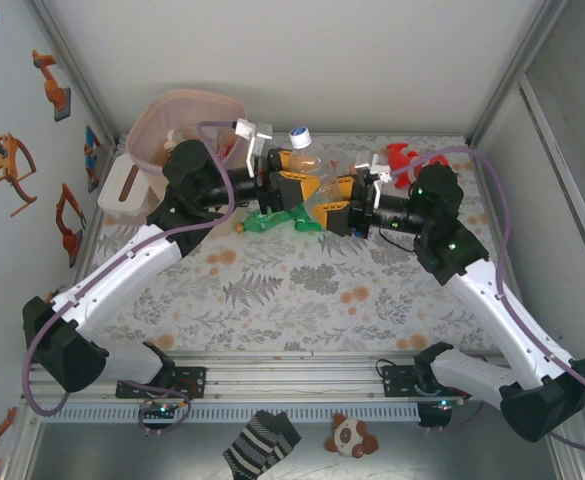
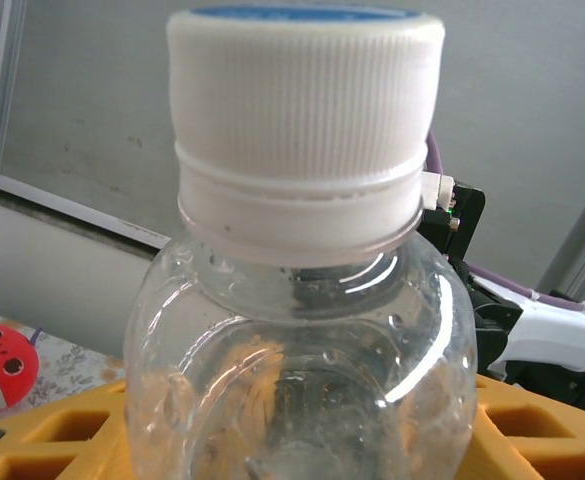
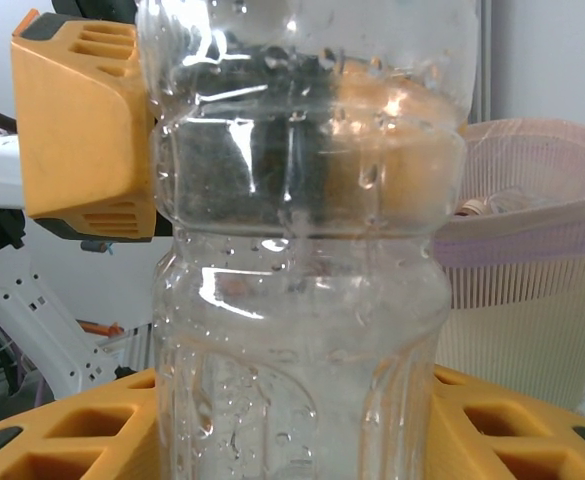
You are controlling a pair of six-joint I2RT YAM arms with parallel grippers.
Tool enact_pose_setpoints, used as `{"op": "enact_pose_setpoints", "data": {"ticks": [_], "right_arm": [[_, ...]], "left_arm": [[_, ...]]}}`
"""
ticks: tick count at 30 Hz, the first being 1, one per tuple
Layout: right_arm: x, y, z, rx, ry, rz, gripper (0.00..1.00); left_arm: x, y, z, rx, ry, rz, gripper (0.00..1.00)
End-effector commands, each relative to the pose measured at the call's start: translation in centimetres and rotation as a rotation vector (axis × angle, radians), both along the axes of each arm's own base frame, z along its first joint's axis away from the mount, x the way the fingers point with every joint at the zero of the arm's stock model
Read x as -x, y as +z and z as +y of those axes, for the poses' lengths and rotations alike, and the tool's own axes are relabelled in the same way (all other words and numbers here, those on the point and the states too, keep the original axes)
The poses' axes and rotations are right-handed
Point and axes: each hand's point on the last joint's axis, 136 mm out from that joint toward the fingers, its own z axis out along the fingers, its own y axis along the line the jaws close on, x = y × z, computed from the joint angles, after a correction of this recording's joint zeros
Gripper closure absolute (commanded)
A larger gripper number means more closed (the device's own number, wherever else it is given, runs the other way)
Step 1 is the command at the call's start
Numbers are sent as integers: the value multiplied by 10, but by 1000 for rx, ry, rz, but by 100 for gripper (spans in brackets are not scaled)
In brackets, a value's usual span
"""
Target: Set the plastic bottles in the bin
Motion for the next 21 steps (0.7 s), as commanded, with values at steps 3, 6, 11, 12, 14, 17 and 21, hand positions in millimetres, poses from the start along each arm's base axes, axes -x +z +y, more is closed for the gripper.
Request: {"op": "enact_pose_setpoints", "data": {"ticks": [3,6,11,12,14,17,21], "right_arm": [[-1,16,-1,-8,-25,-48,46],[-3,16,-1,-3,-38,-41,35],[-10,13,-6,14,-98,-29,27],[-10,13,-7,14,-110,-29,26],[-12,12,-10,13,-138,-31,24],[-16,9,-15,26,-181,-22,24],[-18,6,-19,61,-209,-22,23]], "left_arm": [[3,14,3,38,12,-75,49],[-1,13,6,28,50,-83,49],[-15,12,14,10,136,-72,50],[-19,12,17,6,158,-70,50],[-27,11,22,-3,191,-61,51],[-38,12,34,-12,252,-50,51],[-68,10,60,-59,429,-7,52]]}}
